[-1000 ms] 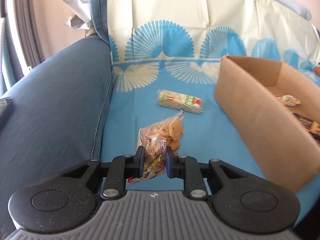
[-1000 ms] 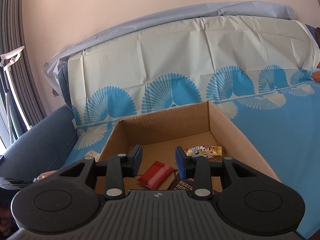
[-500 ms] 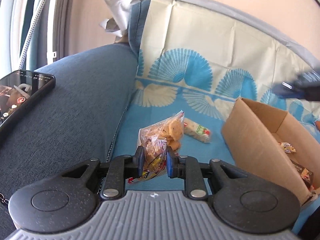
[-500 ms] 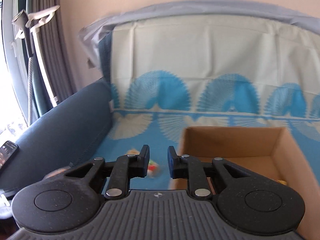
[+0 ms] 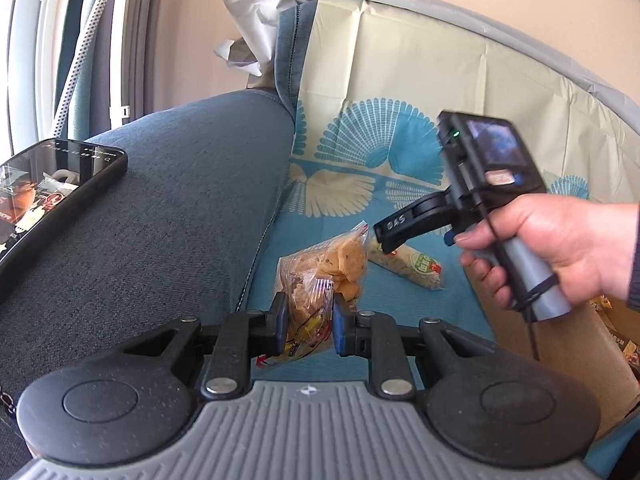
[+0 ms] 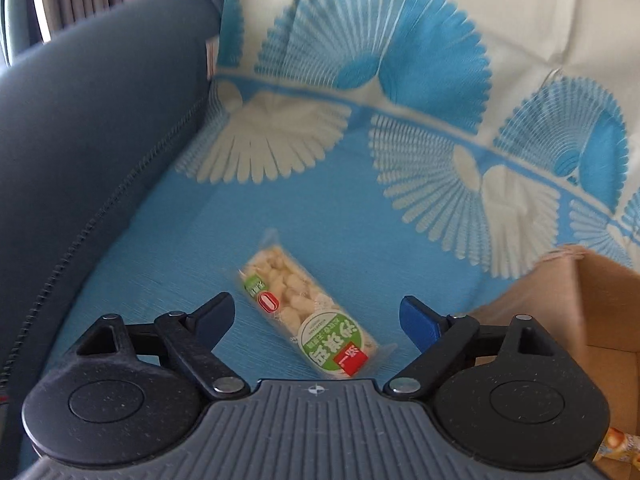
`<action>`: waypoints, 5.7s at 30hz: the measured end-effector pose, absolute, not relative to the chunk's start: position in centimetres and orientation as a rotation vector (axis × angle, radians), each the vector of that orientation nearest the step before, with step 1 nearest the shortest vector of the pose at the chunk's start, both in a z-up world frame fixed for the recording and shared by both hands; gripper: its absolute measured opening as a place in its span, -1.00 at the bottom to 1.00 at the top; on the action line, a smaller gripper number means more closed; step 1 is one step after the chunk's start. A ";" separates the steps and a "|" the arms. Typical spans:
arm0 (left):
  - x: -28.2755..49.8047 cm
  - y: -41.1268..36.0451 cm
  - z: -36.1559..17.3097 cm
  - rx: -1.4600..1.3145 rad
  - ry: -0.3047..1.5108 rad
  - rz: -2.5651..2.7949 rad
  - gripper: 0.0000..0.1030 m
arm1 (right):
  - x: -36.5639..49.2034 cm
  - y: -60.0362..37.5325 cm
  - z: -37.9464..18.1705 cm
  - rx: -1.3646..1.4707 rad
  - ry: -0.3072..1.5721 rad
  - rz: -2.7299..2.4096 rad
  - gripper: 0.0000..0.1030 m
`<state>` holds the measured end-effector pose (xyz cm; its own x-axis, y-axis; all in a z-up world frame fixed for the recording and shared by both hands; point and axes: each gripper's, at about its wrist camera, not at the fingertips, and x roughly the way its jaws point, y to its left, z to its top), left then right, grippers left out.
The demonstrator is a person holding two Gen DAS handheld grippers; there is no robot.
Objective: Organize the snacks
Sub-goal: 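Grasp the white-green nut bar with the right gripper while the left holds the peanut bag, then carry the nut bar and peanut bag over the box with both grippers, then open both grippers to drop the nut bar and peanut bag into the box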
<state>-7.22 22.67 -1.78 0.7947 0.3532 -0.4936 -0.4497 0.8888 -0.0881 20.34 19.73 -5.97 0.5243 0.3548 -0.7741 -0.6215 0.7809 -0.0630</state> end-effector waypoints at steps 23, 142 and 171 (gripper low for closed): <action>-7.1 23.0 -2.0 -0.235 0.497 0.455 -0.53 | 10.3 13.0 -3.2 -0.172 0.828 0.607 -0.27; -4.1 18.5 -2.2 -0.177 0.651 0.285 -0.07 | 5.3 -19.0 4.4 0.269 0.340 0.352 -0.27; 6.1 -0.9 13.3 -0.231 0.345 0.071 0.72 | 8.1 -24.8 2.3 0.323 0.380 0.328 0.93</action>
